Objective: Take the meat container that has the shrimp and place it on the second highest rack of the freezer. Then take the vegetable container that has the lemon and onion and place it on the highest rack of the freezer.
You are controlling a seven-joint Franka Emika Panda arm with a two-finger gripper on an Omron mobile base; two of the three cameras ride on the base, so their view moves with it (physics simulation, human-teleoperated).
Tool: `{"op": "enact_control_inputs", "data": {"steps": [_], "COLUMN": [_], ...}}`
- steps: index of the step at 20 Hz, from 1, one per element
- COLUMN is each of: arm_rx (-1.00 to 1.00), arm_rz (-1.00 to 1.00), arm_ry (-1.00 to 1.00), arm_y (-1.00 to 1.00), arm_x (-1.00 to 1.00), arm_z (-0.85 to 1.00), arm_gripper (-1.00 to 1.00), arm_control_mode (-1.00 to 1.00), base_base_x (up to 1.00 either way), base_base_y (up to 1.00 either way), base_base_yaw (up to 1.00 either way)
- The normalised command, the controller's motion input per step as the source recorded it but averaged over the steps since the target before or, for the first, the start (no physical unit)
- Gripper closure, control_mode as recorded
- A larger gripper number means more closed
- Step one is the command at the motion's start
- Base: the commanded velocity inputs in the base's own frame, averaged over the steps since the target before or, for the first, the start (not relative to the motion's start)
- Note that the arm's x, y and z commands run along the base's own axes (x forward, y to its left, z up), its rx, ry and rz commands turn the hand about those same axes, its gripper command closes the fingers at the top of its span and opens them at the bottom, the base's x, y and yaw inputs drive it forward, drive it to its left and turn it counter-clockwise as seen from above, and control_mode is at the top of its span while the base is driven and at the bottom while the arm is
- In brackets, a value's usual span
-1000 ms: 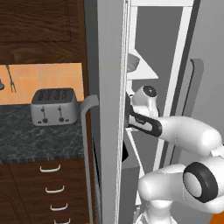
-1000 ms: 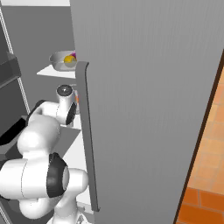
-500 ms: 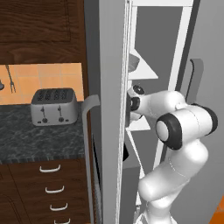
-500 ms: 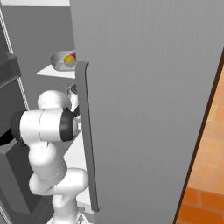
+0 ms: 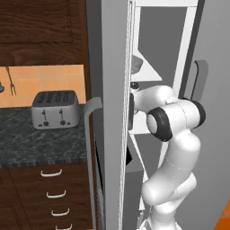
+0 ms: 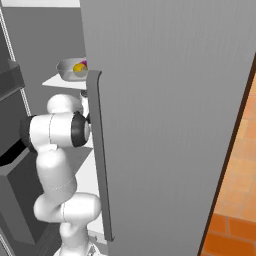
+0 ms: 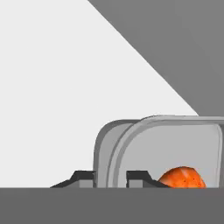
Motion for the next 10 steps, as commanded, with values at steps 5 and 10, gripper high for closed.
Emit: {"op": "enact_control_inputs", "data": {"steps": [5, 10], "arm_rx": [0.0, 0.15], "arm_rz": [0.0, 0.03], "arm_ry": [-0.6, -0.46], "arm_y": [0.0, -0.25], "arm_x": [-0.81, -0.49], "arm_z": [-0.08, 0.53], "arm_gripper": [-1.0, -1.0], "arm_control_mode": [-1.0, -1.0], "base_base_x": [0.0, 0.0], "base_base_y": [0.0, 0.0], "base_base_yaw": [0.0, 0.0]}}
